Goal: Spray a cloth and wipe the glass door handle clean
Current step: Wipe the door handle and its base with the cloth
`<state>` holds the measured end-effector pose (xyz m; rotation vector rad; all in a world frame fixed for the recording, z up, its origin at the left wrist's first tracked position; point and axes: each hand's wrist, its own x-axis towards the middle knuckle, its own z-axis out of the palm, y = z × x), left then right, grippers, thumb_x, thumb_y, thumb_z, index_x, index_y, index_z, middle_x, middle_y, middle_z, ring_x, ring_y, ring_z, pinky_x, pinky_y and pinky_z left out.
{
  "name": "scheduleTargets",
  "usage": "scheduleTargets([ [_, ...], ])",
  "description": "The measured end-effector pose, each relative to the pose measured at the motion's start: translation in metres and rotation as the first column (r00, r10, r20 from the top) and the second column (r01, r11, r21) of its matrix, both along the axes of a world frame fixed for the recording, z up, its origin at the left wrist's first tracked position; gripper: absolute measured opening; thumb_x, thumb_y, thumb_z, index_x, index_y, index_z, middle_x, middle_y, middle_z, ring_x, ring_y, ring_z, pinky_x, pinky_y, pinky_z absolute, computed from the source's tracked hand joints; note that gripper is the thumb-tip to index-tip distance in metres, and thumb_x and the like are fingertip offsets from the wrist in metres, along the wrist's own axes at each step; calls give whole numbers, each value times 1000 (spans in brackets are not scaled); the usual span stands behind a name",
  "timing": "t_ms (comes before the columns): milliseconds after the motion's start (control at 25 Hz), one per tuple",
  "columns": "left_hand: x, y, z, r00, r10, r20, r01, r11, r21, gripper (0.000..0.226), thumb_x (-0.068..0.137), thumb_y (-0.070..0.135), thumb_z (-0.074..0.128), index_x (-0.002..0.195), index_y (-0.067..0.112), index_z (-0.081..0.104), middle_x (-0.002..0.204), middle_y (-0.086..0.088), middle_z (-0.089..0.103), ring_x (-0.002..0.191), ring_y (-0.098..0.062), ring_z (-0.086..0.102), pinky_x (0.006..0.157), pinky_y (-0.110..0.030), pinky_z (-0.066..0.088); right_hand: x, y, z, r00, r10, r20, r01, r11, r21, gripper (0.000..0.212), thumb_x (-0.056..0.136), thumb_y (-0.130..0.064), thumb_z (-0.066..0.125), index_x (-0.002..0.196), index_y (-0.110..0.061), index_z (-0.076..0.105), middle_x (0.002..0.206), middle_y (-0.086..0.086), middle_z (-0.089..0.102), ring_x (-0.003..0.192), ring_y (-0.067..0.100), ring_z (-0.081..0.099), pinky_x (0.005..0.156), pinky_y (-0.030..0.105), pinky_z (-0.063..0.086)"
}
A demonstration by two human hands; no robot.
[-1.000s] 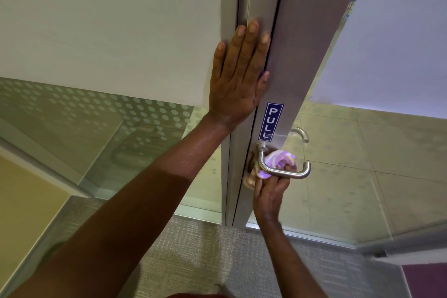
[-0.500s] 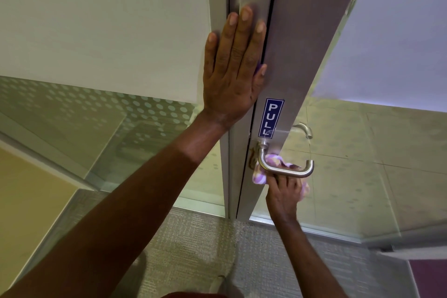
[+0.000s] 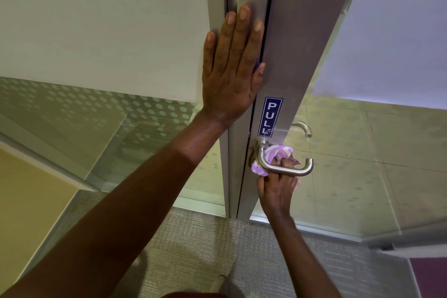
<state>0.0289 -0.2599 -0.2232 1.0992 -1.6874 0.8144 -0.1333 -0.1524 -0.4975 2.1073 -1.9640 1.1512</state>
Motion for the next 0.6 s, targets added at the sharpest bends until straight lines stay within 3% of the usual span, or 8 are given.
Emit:
scheduleTargets([
  [80, -1, 0, -1, 1000, 10, 11, -10, 1000, 0, 53, 101, 29, 47, 146, 5, 34, 149, -29, 48, 148, -37, 29, 125, -44, 8, 0, 0, 0, 1000, -16, -23, 17, 999, 30, 62, 85, -21, 78, 140, -11, 51, 145, 27, 45, 132, 47, 43, 103, 58, 37],
  [160, -1, 0, -1, 1000, -5, 13, 5, 1000, -9, 53, 100, 28, 48, 146, 5, 35, 146, -29, 52, 142, -38, 34, 125, -45, 10, -7, -1, -5, 999, 11, -33, -10, 999, 37, 65, 79, -6, 83, 137, -10, 55, 139, 24, 47, 127, 44, 44, 101, 55, 39],
  [280, -1, 0, -1, 1000, 2, 16, -2, 1000, -10, 53, 99, 28, 48, 145, 4, 36, 145, -29, 53, 141, -38, 35, 124, -46, 11, -14, 4, -17, 999, 27, -22, -24, 993, 113, 58, 81, 10, 69, 137, -5, 63, 128, 24, 56, 111, 40, 54, 92, 47, 46],
  [400, -2, 1, -1, 1000, -8, 11, 8, 1000, -1, 53, 98, 27, 50, 144, 3, 39, 144, -30, 54, 140, -39, 36, 121, -52, 24, -9, 20, -26, 998, 56, -15, -51, 968, 247, 53, 84, 6, 61, 135, -7, 61, 125, 22, 60, 106, 39, 61, 83, 43, 51],
  [520, -2, 2, 1, 1000, -25, -6, 25, 1000, 6, 53, 97, 26, 52, 143, 0, 44, 143, -30, 54, 139, -39, 37, 116, -58, 32, 1, 15, -8, 965, -55, 258, -38, 938, 344, 52, 92, -6, 64, 142, -13, 54, 138, 14, 49, 118, 35, 56, 97, 35, 49],
  [600, -1, 2, 2, 1000, -15, -5, 15, 1000, -3, 53, 97, 26, 52, 143, 0, 45, 144, -30, 54, 139, -39, 38, 116, -58, 32, 8, 10, 10, 942, -13, 335, -73, 967, 243, 52, 95, -15, 66, 143, -6, 51, 147, 17, 46, 131, 35, 50, 112, 22, 35],
])
